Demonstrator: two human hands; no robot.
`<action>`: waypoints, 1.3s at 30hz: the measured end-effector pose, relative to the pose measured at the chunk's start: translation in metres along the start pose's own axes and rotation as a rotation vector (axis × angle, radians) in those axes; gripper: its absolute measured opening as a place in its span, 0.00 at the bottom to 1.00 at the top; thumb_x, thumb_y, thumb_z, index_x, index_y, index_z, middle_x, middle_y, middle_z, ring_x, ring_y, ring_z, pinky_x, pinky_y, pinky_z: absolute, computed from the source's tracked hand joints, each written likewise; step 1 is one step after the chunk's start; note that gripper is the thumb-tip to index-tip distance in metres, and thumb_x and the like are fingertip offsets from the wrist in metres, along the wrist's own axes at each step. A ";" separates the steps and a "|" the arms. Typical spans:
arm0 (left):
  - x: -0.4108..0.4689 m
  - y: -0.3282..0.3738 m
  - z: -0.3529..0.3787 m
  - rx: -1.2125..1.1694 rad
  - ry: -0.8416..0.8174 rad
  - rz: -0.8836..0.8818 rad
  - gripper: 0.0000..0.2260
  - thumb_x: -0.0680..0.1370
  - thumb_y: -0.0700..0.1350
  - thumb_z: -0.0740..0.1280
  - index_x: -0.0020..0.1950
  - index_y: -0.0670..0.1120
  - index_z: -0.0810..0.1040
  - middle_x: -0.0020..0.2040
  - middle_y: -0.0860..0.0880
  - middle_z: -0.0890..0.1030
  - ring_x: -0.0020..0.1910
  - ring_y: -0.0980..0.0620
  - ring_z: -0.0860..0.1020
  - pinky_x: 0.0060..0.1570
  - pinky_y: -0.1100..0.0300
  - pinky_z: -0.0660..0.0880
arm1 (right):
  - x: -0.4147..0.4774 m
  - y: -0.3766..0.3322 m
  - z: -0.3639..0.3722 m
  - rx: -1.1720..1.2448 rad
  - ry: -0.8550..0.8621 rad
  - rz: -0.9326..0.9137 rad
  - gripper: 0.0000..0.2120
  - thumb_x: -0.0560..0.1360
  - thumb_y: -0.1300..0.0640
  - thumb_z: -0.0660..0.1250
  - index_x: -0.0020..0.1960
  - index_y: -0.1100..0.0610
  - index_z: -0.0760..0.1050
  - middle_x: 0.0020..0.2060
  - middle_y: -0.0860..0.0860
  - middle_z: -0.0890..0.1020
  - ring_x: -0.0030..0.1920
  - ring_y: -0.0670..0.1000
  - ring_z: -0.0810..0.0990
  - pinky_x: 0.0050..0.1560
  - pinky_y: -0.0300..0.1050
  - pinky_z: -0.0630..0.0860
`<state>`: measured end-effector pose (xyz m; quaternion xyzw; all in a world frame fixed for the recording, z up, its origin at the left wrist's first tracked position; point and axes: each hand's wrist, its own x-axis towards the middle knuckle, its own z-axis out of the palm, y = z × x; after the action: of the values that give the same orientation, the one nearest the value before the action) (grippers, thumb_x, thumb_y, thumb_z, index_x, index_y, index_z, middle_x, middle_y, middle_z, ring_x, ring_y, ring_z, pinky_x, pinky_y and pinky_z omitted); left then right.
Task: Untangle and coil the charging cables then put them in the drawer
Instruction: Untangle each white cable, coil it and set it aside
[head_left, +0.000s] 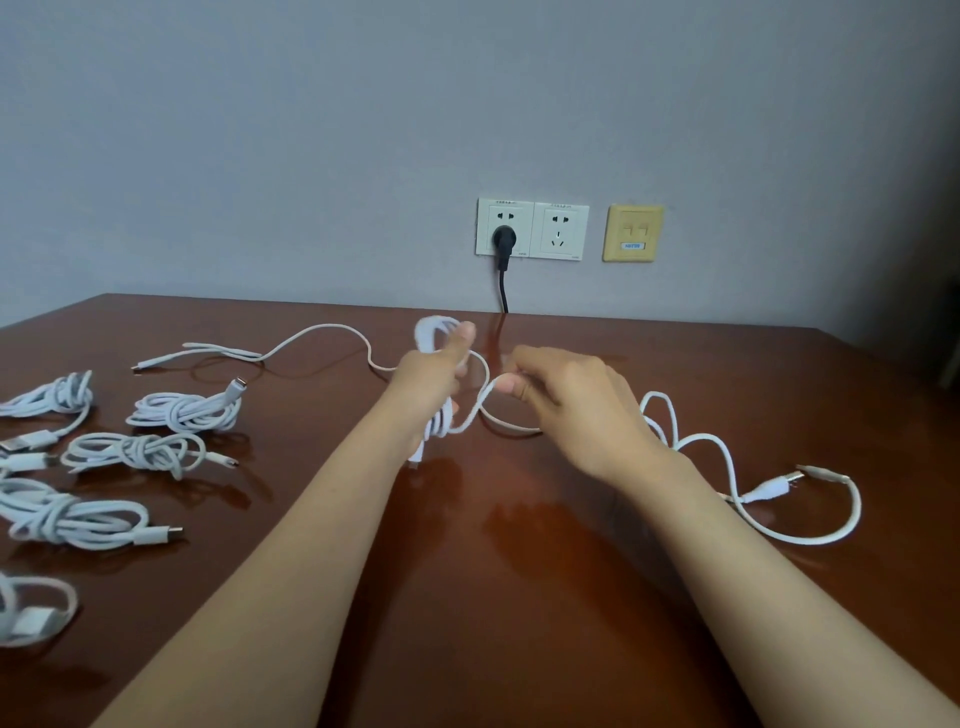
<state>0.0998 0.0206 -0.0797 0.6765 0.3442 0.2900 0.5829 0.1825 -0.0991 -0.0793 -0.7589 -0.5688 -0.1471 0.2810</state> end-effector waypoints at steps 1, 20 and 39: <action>-0.003 0.000 0.004 0.049 -0.079 0.015 0.19 0.77 0.62 0.58 0.37 0.48 0.70 0.28 0.50 0.69 0.26 0.54 0.68 0.29 0.62 0.64 | 0.001 0.000 0.000 -0.002 0.018 0.039 0.14 0.76 0.41 0.59 0.45 0.52 0.70 0.38 0.47 0.75 0.45 0.58 0.74 0.39 0.46 0.65; -0.016 0.003 0.002 0.136 -0.777 -0.096 0.13 0.76 0.37 0.66 0.32 0.48 0.74 0.23 0.52 0.60 0.20 0.58 0.57 0.19 0.68 0.57 | 0.003 0.007 -0.003 0.345 0.062 0.170 0.11 0.72 0.54 0.68 0.38 0.50 0.66 0.27 0.46 0.73 0.30 0.47 0.69 0.35 0.45 0.67; -0.010 0.015 0.003 -0.494 -0.145 0.002 0.11 0.80 0.39 0.58 0.38 0.43 0.71 0.19 0.53 0.72 0.14 0.58 0.66 0.17 0.73 0.62 | 0.005 0.016 -0.005 0.440 -0.033 0.333 0.21 0.76 0.41 0.59 0.29 0.50 0.76 0.21 0.47 0.71 0.30 0.50 0.69 0.40 0.47 0.67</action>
<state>0.0982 0.0096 -0.0656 0.5330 0.2195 0.3167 0.7532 0.2001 -0.1013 -0.0768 -0.7649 -0.4590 0.0408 0.4500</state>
